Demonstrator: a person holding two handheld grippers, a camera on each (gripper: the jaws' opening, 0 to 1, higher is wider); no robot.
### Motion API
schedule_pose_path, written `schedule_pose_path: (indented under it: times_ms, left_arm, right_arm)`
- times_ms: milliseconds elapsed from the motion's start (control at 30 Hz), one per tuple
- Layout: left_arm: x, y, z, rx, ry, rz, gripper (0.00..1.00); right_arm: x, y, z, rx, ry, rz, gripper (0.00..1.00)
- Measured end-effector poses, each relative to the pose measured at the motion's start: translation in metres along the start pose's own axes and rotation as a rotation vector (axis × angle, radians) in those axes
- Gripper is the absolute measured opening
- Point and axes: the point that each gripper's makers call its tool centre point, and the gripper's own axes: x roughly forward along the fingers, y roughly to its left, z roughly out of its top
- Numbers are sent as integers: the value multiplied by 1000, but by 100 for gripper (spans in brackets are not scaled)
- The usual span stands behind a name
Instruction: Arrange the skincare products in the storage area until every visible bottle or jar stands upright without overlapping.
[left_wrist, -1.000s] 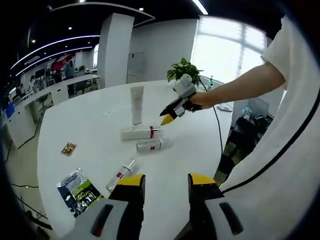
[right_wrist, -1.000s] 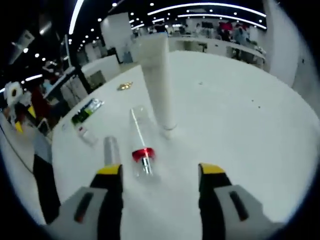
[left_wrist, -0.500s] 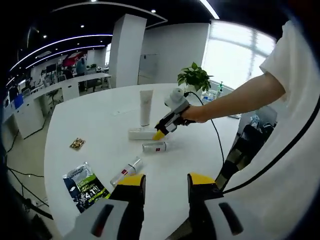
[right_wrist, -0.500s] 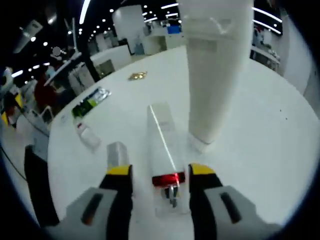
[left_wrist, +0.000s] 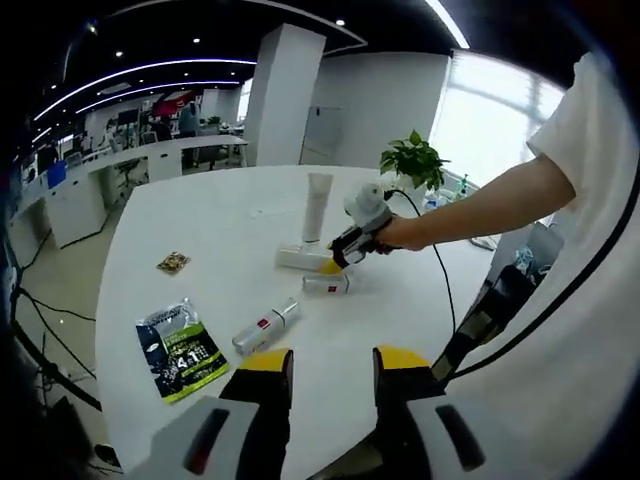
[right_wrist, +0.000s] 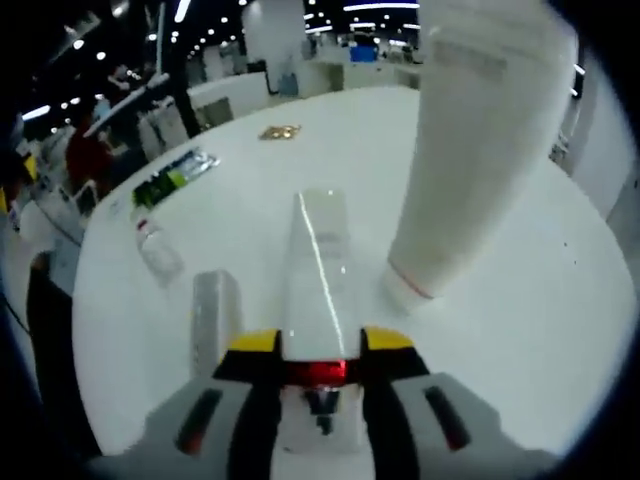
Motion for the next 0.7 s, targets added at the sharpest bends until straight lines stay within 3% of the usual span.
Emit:
schedule_pose_path:
  times_ms: [400,600,700]
  left_arm:
    - [4,3,14,-32,-45,-21,32]
    - [8,0,13,-52,-50,-41,31]
    - [10,-2,14,-46,-49,-54,30]
  right_arm:
    - [-1,5,3,39,81,2,26]
    - [-8,7,7,-45,103,-4,25]
    - [-14,5,10,-148,129,-23,25]
